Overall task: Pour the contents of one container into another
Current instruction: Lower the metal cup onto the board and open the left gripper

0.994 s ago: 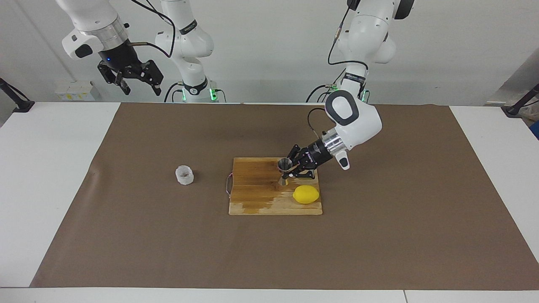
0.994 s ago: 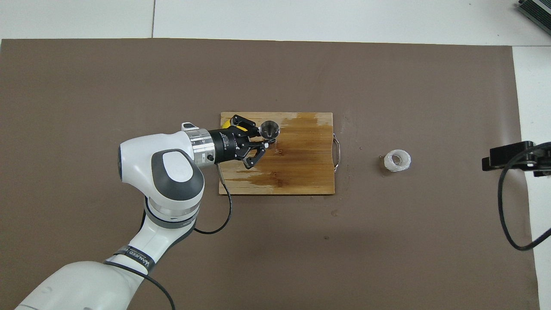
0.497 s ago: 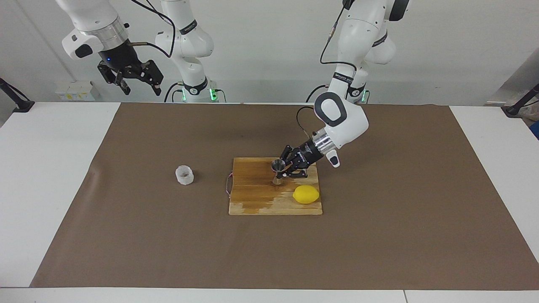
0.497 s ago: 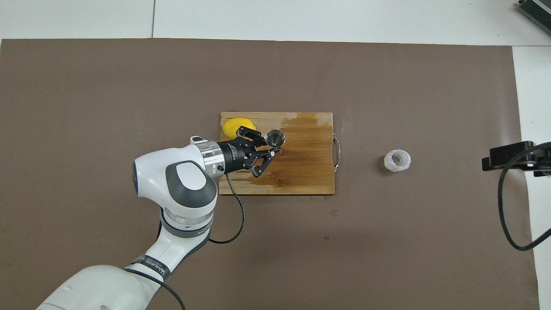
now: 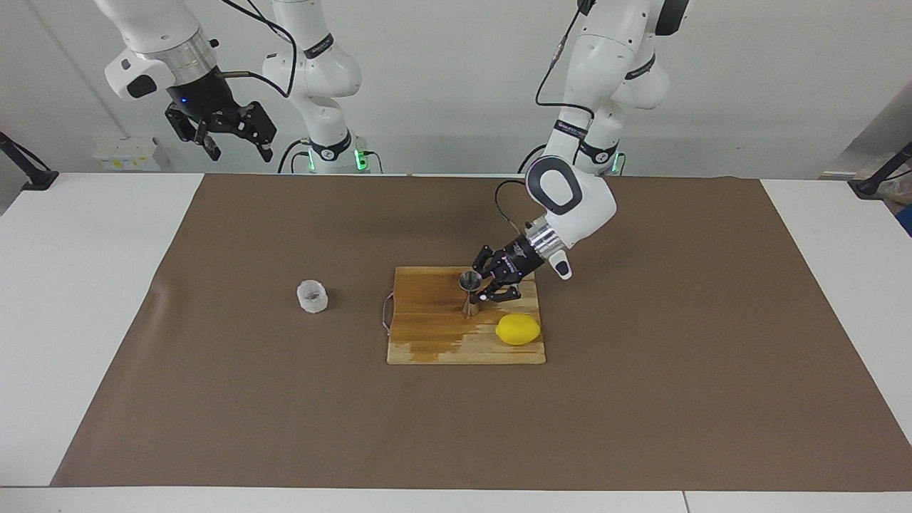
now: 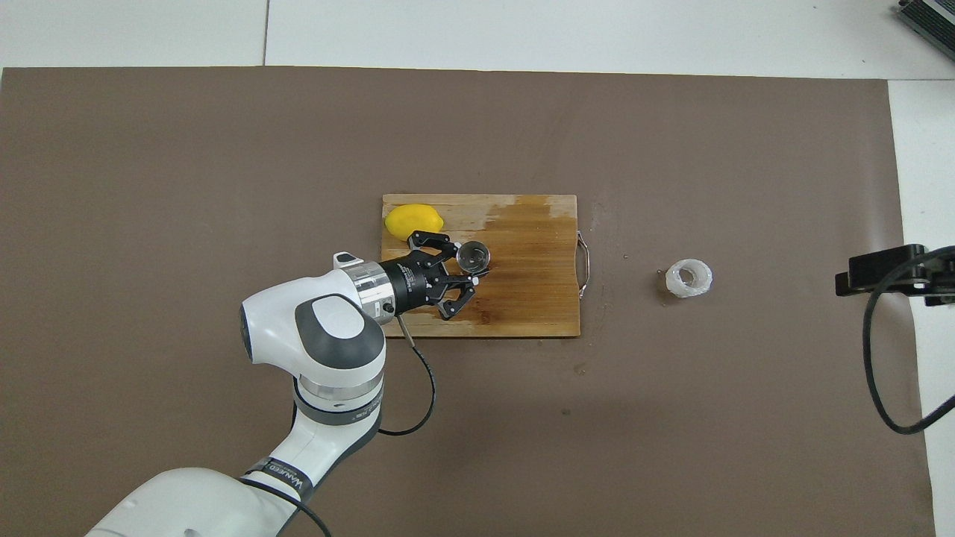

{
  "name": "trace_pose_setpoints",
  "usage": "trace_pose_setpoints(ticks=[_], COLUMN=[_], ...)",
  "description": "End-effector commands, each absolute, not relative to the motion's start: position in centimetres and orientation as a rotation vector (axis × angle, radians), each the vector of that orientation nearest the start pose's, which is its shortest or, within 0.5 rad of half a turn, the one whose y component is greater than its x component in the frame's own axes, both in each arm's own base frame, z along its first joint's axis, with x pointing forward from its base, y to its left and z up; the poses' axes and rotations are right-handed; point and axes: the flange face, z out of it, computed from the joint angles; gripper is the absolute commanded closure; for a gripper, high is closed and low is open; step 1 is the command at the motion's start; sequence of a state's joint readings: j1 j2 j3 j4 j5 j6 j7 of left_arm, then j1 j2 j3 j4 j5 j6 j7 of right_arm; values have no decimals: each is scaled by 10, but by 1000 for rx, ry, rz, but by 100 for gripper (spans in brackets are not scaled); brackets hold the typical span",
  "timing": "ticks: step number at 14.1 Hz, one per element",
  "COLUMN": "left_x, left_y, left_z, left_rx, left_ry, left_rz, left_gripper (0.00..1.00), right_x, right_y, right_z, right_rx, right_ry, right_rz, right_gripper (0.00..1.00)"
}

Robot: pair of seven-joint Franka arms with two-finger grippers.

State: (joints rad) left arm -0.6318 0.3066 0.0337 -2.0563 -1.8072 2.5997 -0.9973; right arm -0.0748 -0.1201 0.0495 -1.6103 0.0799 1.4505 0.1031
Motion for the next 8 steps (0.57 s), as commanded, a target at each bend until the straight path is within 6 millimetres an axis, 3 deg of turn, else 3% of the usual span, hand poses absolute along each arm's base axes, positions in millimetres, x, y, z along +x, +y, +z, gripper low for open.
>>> trace_pose_setpoints(ticks=[1, 4, 8], left_x=[504, 508, 512], left_y=[-313, -310, -305], left_z=[298, 306, 316], left_rx=[1211, 1270, 1473], left_ry=[1847, 1816, 1738], left_rz=[-716, -666, -576], left_gripper=[0, 0, 0], right_x=[499, 499, 499], right_y=[-3, -2, -2], right_z=[663, 663, 663], right_rx=[-3049, -3047, -3047], right_ry=[207, 207, 207], right_rz=[78, 78, 78], right_gripper=[0, 0, 0])
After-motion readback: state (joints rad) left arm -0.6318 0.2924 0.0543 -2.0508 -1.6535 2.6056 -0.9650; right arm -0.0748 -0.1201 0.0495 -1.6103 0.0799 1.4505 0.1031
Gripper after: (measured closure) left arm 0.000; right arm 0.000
